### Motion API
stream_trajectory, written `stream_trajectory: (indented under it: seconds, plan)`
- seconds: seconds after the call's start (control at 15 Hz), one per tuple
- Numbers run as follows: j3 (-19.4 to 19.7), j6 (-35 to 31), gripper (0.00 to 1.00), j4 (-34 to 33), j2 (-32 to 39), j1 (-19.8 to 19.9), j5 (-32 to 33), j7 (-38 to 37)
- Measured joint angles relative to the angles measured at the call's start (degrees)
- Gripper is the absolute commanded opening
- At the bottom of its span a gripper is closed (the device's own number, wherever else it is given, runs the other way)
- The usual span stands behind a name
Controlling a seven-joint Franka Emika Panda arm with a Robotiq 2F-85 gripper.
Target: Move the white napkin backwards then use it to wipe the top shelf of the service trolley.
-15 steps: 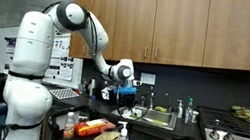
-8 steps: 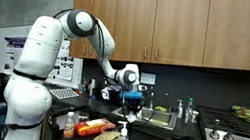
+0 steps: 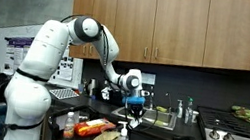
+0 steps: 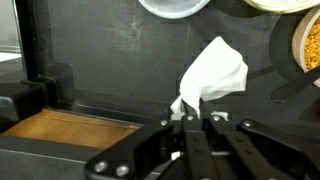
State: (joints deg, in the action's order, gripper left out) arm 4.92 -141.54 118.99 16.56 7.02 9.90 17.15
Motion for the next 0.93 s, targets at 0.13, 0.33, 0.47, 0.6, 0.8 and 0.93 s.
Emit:
stream_trajectory:
  seconds: [0.13, 0.33, 0.47, 0.6, 0.8, 0.93]
  plan:
    - [-0.02, -0.01, 0.01, -0.56, 1.28, 0.23, -0.04, 0.39]
    - [-0.24, -0.05, 0.01, -1.19, 3.09, 0.33, -0.12, 0.59]
    - [-0.63, -0.10, 0.01, -1.65, 4.34, 0.33, -0.30, 0.76]
    - [-1.15, -0.10, 0.01, -2.20, 5.53, 0.33, -0.69, 1.39]
    - [-2.21, -0.10, 0.01, -2.93, 7.06, 0.32, -1.23, 2.31]
    - [-3.12, -0.10, 0.01, -3.07, 7.68, 0.31, -1.53, 2.83]
